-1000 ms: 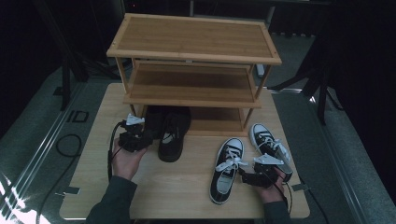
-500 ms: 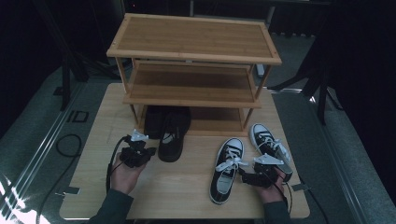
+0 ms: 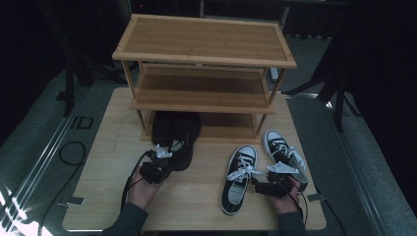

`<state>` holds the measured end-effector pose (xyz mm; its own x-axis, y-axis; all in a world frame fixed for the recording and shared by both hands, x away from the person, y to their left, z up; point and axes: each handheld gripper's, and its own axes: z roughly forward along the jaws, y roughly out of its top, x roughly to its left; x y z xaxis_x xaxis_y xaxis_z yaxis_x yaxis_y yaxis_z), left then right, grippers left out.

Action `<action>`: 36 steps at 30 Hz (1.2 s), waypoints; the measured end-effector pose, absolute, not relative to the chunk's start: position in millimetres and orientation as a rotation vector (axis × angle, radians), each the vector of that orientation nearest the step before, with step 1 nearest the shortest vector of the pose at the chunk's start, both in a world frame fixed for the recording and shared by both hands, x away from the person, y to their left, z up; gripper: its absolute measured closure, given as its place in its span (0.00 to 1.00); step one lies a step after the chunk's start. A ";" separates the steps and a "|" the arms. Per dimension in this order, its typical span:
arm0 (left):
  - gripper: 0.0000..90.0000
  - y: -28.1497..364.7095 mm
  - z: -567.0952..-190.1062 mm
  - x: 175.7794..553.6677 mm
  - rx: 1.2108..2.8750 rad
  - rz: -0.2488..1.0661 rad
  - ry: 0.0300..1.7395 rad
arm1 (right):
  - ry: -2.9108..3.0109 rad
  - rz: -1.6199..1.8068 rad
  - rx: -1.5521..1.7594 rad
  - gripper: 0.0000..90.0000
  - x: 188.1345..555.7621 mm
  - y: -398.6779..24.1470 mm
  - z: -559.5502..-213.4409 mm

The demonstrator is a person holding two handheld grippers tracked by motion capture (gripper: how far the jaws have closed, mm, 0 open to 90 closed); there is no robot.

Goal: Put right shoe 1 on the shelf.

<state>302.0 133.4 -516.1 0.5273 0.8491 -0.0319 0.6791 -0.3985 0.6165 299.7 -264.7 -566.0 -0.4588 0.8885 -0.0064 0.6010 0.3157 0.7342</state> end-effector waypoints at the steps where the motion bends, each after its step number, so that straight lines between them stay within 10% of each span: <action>1: 1.00 131.3 -516.6 303.3 2.196 0.394 1.235 | 2.176 0.947 1.321 0.22 299.7 -264.7 -566.0; 36: 0.99 103.2 -504.4 349.9 2.160 0.518 1.258 | 2.176 0.946 1.324 0.22 299.6 -264.6 -565.9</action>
<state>349.9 103.2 -504.4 0.4798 0.8765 0.0407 0.6514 -0.3869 0.6527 299.6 -264.6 -565.9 -0.4575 0.8892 -0.0055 0.6028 0.3146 0.7333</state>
